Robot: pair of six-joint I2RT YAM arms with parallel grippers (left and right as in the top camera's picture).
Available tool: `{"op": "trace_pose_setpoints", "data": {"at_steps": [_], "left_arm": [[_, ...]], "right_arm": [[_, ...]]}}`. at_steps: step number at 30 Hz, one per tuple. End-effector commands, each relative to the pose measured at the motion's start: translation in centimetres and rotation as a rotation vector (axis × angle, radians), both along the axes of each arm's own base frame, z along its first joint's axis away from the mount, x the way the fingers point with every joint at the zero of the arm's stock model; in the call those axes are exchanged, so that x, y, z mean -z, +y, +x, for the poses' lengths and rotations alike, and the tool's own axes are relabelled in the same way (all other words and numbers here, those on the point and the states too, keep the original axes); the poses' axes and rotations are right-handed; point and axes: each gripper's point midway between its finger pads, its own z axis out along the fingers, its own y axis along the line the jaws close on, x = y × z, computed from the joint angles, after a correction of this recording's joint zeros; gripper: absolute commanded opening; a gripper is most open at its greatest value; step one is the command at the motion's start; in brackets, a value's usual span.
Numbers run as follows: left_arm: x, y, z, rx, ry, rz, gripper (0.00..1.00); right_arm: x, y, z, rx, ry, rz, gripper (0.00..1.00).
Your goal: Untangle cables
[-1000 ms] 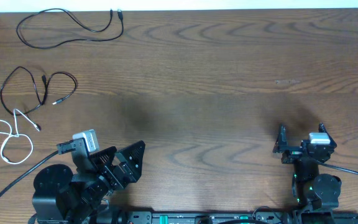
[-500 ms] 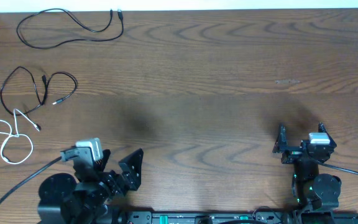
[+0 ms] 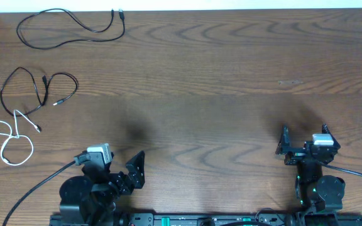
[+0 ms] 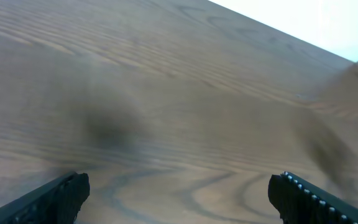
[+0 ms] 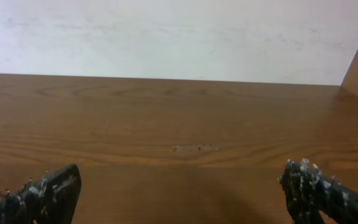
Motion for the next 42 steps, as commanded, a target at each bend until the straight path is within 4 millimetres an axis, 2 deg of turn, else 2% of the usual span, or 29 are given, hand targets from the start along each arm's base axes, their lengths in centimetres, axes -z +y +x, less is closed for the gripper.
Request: {"op": "trace_pose_setpoints", "data": {"at_steps": [1,8,17,31,42], "left_arm": [[0.6,1.2,0.5,-0.054,-0.053,0.055,0.98],[0.7,1.3,1.9,0.011,-0.2,0.206,0.98],[0.1,2.9,4.2,-0.075,-0.333,0.288,0.98],[1.4,5.1,6.6,-0.217,-0.415,0.322,0.98],[1.8,5.4,7.6,-0.244,-0.498,0.309,0.98]], "right_arm": [[0.1,0.0,0.0,-0.001,0.0,-0.015,0.99],[0.1,0.0,0.0,-0.001,0.0,-0.015,0.99],[0.1,0.0,0.0,-0.001,0.0,-0.015,0.99],[0.1,0.0,0.0,-0.001,0.0,-0.015,0.99],[0.1,0.0,0.0,-0.001,0.0,-0.015,0.99]]}}
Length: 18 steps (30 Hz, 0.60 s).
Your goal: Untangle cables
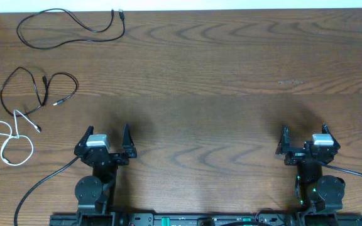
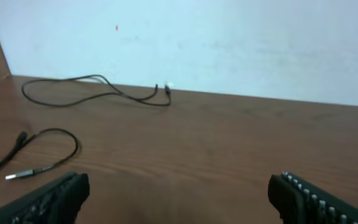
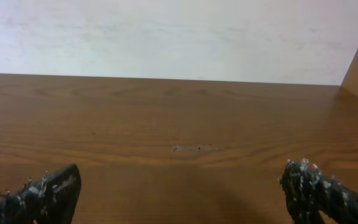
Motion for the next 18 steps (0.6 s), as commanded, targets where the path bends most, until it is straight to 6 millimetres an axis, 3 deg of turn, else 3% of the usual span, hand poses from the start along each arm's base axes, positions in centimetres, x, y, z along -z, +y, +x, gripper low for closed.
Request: {"op": "trace_pose_setpoints", "data": {"at_steps": [1,6,10,18], "left_arm": [[0.7,0.3,0.3,-0.016,-0.018,-0.007,0.98],[1.6,0.5,0.3,-0.028,0.008,-0.022,0.98],[3.6,1.8,0.0,-0.098,0.086,-0.056,0.98],[3.6,2.0,0.0,-0.099,0.089,-0.012,0.98]], "right_arm": [[0.1,0.0,0.0,-0.001,0.0,-0.015,0.99],[0.1,0.0,0.0,-0.001,0.0,-0.015,0.99],[0.1,0.0,0.0,-0.001,0.0,-0.015,0.99],[0.1,0.0,0.0,-0.001,0.0,-0.015,0.99]]}}
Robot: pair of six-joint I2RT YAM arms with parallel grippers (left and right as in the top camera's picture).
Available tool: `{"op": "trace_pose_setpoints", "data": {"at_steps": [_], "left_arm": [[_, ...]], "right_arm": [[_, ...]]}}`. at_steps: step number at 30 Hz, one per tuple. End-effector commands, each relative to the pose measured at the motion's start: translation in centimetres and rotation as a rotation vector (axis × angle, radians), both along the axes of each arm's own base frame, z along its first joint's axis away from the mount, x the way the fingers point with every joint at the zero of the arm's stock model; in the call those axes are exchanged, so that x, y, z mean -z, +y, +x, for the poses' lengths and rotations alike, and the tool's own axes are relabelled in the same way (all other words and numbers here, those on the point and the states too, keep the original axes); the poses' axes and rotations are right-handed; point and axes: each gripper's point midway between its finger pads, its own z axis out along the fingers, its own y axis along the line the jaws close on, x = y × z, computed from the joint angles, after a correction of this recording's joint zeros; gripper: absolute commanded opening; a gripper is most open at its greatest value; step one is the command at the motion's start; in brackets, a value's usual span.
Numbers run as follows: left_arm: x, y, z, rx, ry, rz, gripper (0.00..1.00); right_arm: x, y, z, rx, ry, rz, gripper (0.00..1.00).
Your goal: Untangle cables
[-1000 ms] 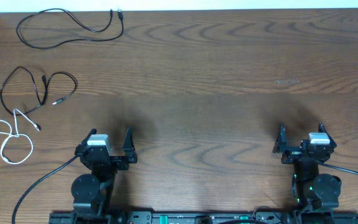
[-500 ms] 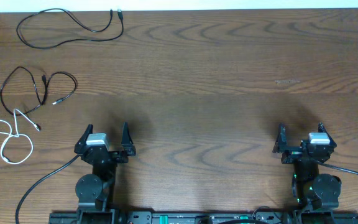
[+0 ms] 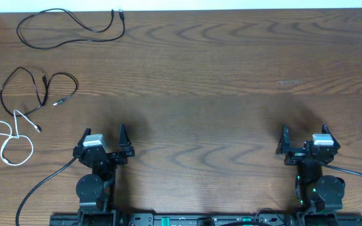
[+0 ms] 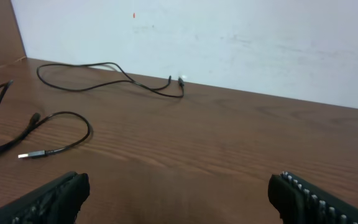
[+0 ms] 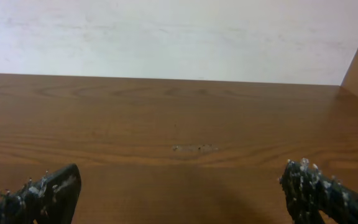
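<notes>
Three cables lie at the table's left. A long black cable (image 3: 68, 26) curves along the far edge and also shows in the left wrist view (image 4: 107, 79). A second black cable (image 3: 39, 93) forms loops nearer in, with one loop and plug visible (image 4: 58, 134). A white cable (image 3: 10, 137) coils by the left edge, its upper end touching the black loops. My left gripper (image 3: 101, 134) is open at the near edge, well short of the cables, with nothing between its fingers (image 4: 179, 193). My right gripper (image 3: 305, 132) is open and empty at the near right (image 5: 179, 193).
Wooden side walls stand at the table's left and right, with a white wall behind. A small scuff (image 5: 193, 148) marks the wood ahead of the right gripper. Both arm bases sit on a rail along the near edge (image 3: 200, 220).
My left gripper has turned slightly to the left, so the cables sit further right and closer in its view. The right gripper and all the cables are unchanged.
First my left gripper was low by its base, turned toward the right and open over bare wood. Then it faced the table's far side with the black cables in view. Now it points a little more toward them. The right arm stayed still throughout.
</notes>
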Motion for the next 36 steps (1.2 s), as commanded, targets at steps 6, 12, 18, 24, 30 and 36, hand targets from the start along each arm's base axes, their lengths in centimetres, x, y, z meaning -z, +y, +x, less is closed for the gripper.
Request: {"op": "trace_pose_setpoints", "data": {"at_steps": [6,12,18,24,30,36], "left_arm": [[1.6,-0.8,-0.1,0.051,0.062,0.168,0.98],[1.7,-0.4,-0.2,0.031,0.065,0.142,0.98],[1.7,0.0,-0.2,-0.003,0.061,0.063,0.98],[1.7,0.1,-0.2,-0.009,0.06,0.063,0.98],[1.6,-0.1,-0.2,0.002,0.058,0.061,0.98],[1.6,-0.1,-0.1,0.002,0.058,0.061,0.98]], "right_arm": [[0.1,0.0,0.0,-0.001,0.0,-0.015,0.99],[0.1,0.0,0.0,-0.001,0.0,-0.015,0.99],[0.1,0.0,0.0,-0.001,0.0,-0.015,0.99],[0.1,0.0,0.0,-0.001,0.0,-0.015,0.99],[0.1,0.0,0.0,-0.001,0.0,-0.015,0.99],[0.1,0.0,0.0,-0.001,0.0,-0.015,0.99]]}}
